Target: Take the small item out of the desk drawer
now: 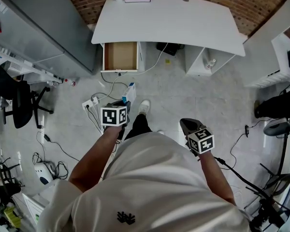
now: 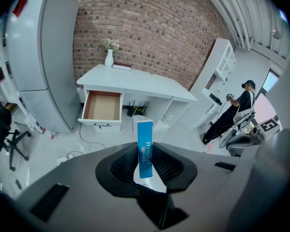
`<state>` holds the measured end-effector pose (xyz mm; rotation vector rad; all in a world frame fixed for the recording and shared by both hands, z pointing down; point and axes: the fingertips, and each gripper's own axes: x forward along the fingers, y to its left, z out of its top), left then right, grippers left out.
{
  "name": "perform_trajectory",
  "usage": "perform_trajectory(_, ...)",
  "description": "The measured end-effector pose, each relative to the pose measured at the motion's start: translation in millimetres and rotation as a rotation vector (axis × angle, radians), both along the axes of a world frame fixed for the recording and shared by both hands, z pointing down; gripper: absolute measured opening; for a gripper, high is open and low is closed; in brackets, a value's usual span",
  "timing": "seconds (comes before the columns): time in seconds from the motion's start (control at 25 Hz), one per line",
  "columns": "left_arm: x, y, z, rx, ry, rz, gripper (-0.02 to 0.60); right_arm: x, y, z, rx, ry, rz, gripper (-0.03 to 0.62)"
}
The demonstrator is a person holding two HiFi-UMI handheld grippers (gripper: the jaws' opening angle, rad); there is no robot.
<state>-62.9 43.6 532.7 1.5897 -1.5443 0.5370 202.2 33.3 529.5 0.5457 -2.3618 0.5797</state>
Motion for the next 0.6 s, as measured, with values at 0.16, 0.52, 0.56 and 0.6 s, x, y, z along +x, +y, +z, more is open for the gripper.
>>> perform_trajectory(0.16, -0.2, 1.5, 1.6, -0.003, 0.003, -0.007, 0.1, -0.6, -1.3, -0.3, 0.004, 0.001, -0.006, 0.031)
perform_trajectory(0.52, 4.8, 4.0, 6.6, -0.012, 0.004, -0.005, 0.1, 2.9, -8.5, -1.6, 0.014, 0.005, -0.02, 0.031)
perform_trajectory(0.56, 6.0, 4.2, 6.8, -0.014, 0.005, -0.005, 0.1, 4.7, -8.8, -1.2, 0.014, 0.009, -0.022, 0.031)
perform_trajectory(0.6, 7.3, 4.5, 6.9, -0.015, 0.004, -0.005, 0.1, 6.7, -8.9, -0.6, 0.015, 0.013, -0.023, 0.031)
